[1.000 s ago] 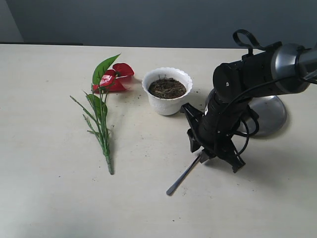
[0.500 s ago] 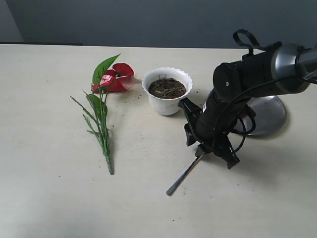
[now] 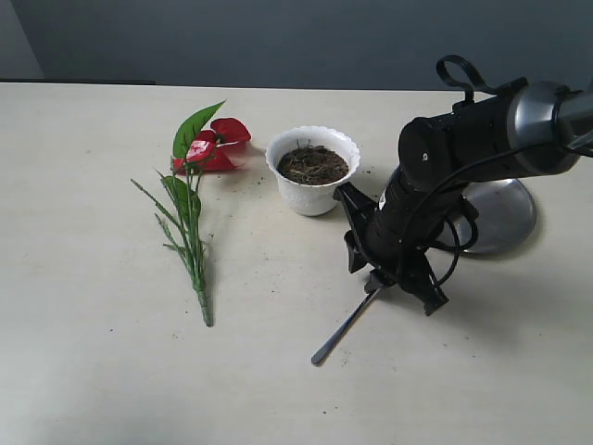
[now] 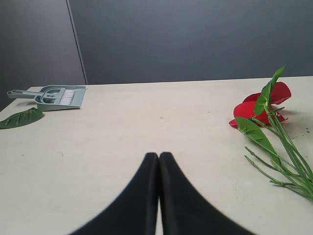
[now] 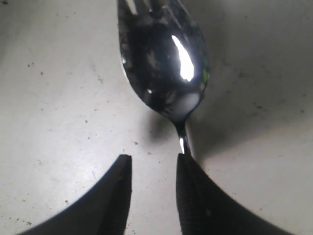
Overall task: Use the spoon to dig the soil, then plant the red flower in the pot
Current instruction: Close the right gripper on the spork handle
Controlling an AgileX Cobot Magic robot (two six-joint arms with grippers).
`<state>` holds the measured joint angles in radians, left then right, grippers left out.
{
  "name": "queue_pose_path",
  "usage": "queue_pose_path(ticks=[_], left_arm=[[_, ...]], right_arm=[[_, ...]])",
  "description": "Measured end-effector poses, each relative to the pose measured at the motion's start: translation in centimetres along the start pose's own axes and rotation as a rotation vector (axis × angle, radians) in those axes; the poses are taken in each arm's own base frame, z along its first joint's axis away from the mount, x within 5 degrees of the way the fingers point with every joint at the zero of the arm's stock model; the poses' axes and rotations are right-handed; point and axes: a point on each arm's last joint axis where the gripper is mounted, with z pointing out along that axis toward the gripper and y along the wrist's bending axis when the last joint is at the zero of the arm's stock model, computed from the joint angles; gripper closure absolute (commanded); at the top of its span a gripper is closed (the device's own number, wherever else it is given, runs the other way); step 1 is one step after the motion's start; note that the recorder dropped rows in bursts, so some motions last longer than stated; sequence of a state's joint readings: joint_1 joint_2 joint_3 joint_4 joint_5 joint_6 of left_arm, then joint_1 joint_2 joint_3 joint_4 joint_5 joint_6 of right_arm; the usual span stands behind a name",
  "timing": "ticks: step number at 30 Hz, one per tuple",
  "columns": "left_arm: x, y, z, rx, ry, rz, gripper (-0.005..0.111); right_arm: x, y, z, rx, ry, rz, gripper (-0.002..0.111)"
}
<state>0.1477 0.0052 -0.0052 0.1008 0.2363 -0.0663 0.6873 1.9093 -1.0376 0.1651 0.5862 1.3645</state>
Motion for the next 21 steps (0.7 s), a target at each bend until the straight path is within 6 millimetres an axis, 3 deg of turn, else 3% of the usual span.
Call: queue_pose_path(ticks=[21], left_arm=[[0.00, 0.00, 0.00, 0.000, 0.000, 0.000, 0.106]], right_arm=[[-0.12, -0.54, -0.02, 0.060, -0.011, -0.076, 0.077]])
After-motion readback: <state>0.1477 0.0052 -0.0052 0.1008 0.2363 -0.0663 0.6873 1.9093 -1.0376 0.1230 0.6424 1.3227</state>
